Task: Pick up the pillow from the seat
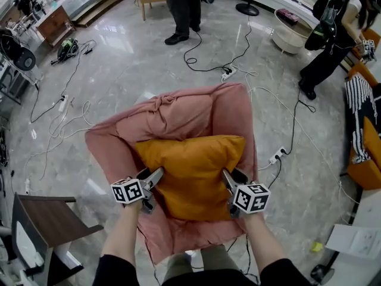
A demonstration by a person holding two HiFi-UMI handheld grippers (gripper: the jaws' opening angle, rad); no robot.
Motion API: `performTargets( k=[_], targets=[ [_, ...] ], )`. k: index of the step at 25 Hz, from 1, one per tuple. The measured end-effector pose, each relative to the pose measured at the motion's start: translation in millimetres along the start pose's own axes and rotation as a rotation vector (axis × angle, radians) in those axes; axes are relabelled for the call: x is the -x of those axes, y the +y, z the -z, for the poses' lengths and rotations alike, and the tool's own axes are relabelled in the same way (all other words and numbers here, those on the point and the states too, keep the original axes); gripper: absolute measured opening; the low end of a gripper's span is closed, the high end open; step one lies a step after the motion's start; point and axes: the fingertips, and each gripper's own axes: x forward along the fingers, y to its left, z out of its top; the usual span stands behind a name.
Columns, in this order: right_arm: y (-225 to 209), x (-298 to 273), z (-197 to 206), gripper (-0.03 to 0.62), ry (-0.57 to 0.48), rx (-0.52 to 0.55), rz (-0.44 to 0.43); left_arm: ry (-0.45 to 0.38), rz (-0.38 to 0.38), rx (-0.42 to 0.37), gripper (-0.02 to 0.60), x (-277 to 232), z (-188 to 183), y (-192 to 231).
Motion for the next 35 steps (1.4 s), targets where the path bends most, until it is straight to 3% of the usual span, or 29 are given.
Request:
performTargets(
  k=[4,8,21,35],
  targets=[
    [-3.8,14.3,12.0,0.107,0.003,0.003,0.034,0.037,-0.017,-0.051,0.188,3.3,11.8,-11.8],
    [-2.6,31.0,24.8,0.095,-0.008,0.005,0.055,0.021,-0.035,-0.056,0.162,16.5,28.5,-23.2],
    [12.4,95.6,62.2,0.072,-0.030,0.068,0.090,0.044,-0.035,-0.158,0.143,71.3,75.8,-66.0],
    [51.0,161.4,116.4,0.046,-0.040,0.098,0.179,0.093,0.022,-0.204,0.121,135.4,127.7,-83.6]
  ],
)
